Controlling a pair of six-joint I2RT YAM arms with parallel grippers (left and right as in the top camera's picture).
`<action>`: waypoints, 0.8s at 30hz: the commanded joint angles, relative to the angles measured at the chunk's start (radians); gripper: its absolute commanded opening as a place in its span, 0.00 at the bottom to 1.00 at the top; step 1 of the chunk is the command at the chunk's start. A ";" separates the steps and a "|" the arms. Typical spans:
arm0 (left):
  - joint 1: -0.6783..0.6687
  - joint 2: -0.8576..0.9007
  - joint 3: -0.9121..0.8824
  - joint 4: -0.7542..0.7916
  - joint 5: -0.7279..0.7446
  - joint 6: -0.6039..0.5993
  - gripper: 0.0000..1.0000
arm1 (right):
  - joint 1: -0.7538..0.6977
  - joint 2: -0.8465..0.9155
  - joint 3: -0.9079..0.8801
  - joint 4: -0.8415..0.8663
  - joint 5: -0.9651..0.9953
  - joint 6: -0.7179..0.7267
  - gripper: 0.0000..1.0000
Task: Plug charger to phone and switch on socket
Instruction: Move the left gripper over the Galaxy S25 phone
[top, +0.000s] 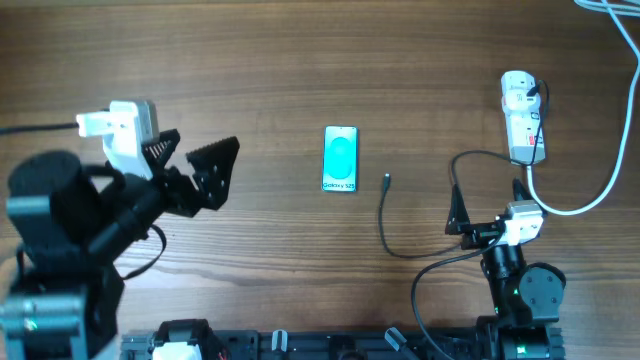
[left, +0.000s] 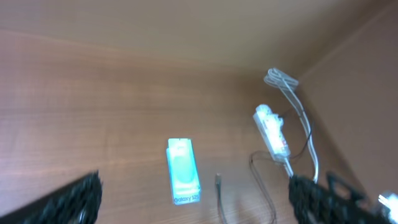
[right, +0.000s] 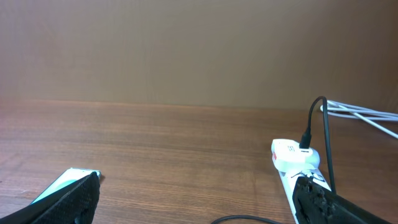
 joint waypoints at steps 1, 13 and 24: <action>-0.023 0.154 0.211 -0.168 -0.091 0.007 1.00 | 0.005 -0.005 -0.002 0.003 0.013 0.007 1.00; -0.394 0.604 0.531 -0.544 -0.405 0.002 1.00 | 0.005 -0.005 -0.002 0.003 0.013 0.007 1.00; -0.434 0.636 0.531 -0.536 -0.386 -0.156 1.00 | 0.005 -0.005 -0.002 0.003 0.013 0.007 1.00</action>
